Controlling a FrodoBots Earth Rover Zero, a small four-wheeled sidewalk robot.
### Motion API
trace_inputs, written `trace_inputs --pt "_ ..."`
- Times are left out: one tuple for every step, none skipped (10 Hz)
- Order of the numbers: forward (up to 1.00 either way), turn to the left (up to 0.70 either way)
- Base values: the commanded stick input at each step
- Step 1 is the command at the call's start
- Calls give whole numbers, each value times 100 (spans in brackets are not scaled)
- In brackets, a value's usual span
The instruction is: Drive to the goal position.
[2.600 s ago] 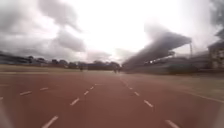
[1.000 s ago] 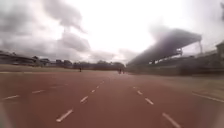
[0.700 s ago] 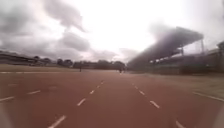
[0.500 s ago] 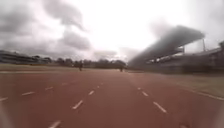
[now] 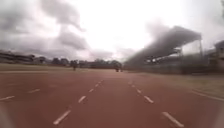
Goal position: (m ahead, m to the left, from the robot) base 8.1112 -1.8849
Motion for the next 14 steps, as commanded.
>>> trace_inputs --pt "85 -8" --pt "85 -4" --pt "85 0" --pt "85 0" --pt "85 0" --pt "85 0" --pt "85 0" --pt "85 0" --pt "85 0" --pt "85 0" --pt "85 0" --pt "85 0" --pt "85 0" --pt "85 0"
